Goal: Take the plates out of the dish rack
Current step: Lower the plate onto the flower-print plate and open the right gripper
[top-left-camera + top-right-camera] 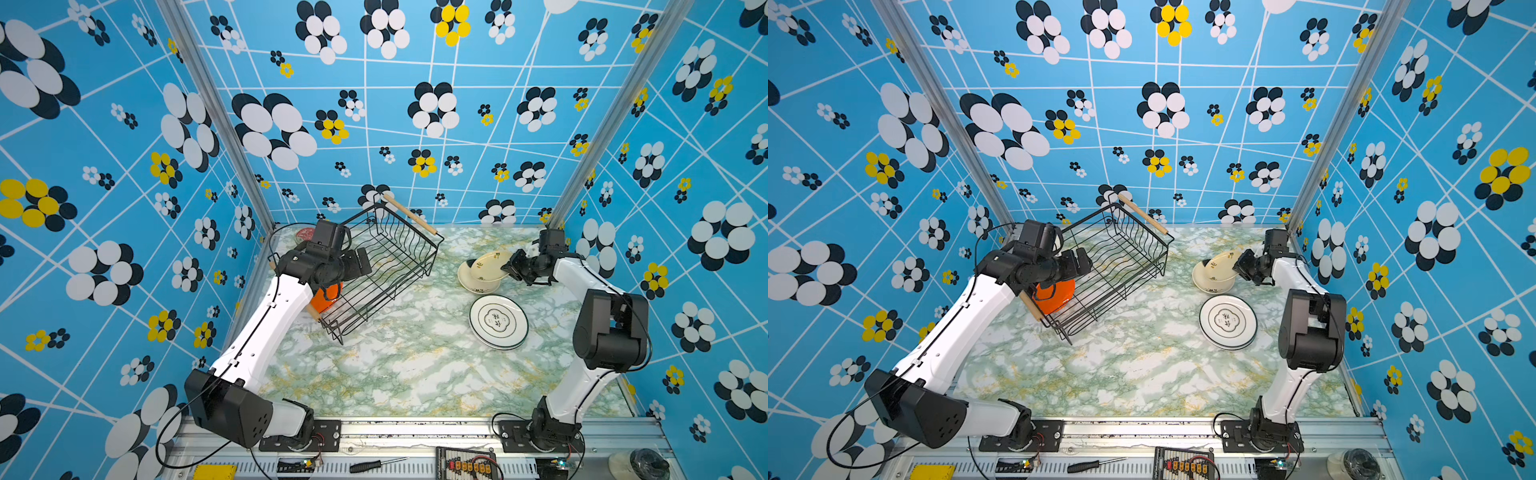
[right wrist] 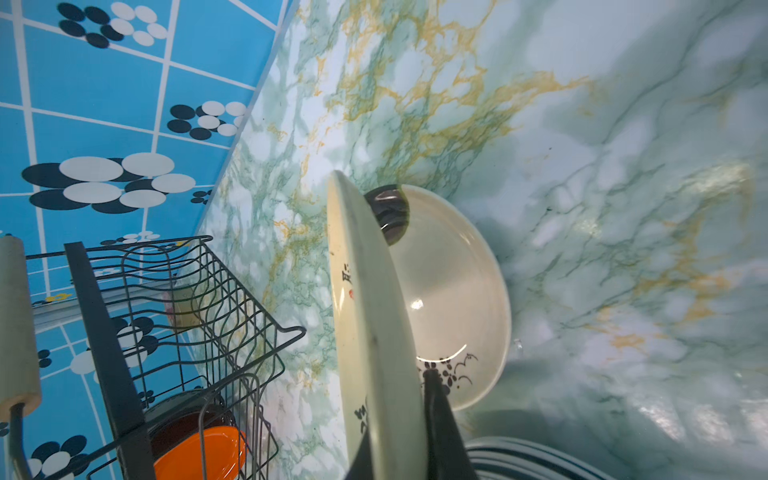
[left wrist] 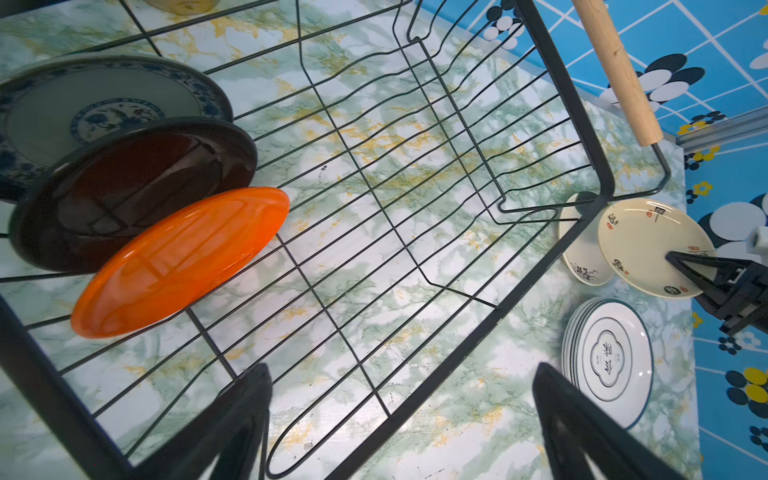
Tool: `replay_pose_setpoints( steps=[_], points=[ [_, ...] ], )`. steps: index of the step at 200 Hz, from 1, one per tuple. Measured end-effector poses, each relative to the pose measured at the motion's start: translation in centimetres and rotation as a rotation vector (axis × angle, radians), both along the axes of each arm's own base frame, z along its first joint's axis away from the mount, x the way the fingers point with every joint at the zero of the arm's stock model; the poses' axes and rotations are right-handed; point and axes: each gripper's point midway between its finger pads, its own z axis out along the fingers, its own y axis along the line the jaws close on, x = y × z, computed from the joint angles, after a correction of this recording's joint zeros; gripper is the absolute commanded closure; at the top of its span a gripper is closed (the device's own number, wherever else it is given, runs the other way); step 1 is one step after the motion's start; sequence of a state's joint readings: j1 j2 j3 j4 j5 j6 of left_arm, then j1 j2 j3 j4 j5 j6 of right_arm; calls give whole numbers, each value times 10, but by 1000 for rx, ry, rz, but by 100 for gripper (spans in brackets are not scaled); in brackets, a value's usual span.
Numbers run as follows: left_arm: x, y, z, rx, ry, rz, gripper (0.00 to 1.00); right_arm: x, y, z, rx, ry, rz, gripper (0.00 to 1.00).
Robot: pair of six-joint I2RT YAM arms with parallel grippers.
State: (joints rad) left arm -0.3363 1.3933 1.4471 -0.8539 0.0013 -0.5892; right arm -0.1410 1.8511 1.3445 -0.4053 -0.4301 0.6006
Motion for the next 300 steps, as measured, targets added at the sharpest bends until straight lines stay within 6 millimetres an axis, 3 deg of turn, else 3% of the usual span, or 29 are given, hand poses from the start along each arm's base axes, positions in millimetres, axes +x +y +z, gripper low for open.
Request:
replay_pose_setpoints(
  steps=[46, 110, 149, 165, 202, 231, 300],
  points=[
    [-4, 5, -7, 118, 21, -3, 1, 5, -1, -19, -4, 38, 10, 98],
    [1, 3, -3, 146, -26, -49, 1, 5, -1, -35, -2, 72, 17, 94],
    [-3, 3, 2, 160, -87, -94, 1, 8, 1, -38, 5, 69, 34, 82],
    [-8, 5, 9, 160, -118, -104, 1, 7, 1, -42, -2, 80, 38, 72],
    [-11, 9, 26, 157, -179, -107, 1, 0, 3, -54, -20, 132, 55, 61],
    [-10, 12, 20, 173, -157, -95, 1, -3, 7, -59, -32, 154, 71, 54],
    [-6, 25, -1, 241, -57, -52, 1, 1, 13, -63, -122, 203, 124, 47]
  ],
)
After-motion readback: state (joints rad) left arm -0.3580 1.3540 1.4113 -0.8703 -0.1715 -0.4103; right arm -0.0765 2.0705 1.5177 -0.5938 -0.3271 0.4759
